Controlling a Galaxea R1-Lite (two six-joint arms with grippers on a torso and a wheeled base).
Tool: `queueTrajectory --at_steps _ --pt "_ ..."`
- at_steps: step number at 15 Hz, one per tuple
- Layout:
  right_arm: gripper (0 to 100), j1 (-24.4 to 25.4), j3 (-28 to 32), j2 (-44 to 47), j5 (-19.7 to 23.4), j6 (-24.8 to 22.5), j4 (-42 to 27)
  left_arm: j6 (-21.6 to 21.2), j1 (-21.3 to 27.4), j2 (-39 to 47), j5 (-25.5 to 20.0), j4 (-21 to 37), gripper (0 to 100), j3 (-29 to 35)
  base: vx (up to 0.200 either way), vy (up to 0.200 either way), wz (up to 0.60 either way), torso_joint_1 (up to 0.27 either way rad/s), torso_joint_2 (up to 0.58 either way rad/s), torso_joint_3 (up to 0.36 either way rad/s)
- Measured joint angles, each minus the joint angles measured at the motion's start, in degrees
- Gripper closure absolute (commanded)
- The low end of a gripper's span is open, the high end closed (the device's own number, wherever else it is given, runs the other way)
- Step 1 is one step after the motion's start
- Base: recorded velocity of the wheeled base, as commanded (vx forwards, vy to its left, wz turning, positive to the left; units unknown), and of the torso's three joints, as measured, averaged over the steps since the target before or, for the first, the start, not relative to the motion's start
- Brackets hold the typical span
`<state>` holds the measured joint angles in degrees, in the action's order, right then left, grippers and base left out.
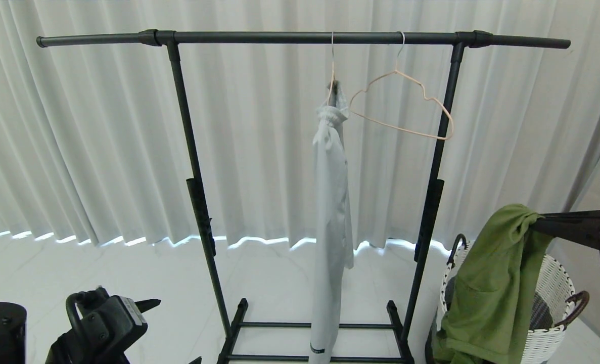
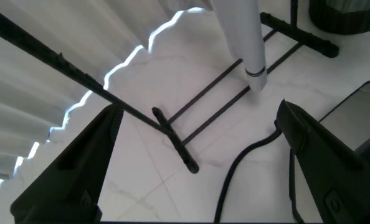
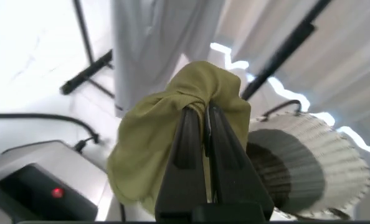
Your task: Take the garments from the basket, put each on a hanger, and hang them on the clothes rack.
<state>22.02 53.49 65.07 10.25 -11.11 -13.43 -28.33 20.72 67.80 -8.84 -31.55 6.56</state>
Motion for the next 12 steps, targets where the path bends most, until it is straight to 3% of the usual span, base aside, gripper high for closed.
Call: queueTrajectory --at_steps 2,4,8,12 --pt "100 0.13 0.00 -0.48 3.51 0.79 0.16 0.61 3.41 1.43 -2.95 0.02 0 0.60 0.000 0.000 0.00 0.000 0.00 0.000" --pt "100 0.11 0.00 -0.90 6.06 2.16 0.28 3.95 8.19 3.06 -5.72 0.02 0 2.34 0.000 0.000 0.00 0.000 0.00 0.000" --pt "100 0.13 -0.33 -1.44 11.28 5.30 4.05 19.53 20.13 11.57 -5.34 -0.12 0 12.68 0.000 0.000 0.00 0.000 0.00 0.000" --pt "100 0.22 -0.41 -1.38 13.78 7.67 5.29 25.11 25.30 25.97 -4.35 -0.59 0 22.76 0.000 0.000 0.00 0.000 0.00 0.000"
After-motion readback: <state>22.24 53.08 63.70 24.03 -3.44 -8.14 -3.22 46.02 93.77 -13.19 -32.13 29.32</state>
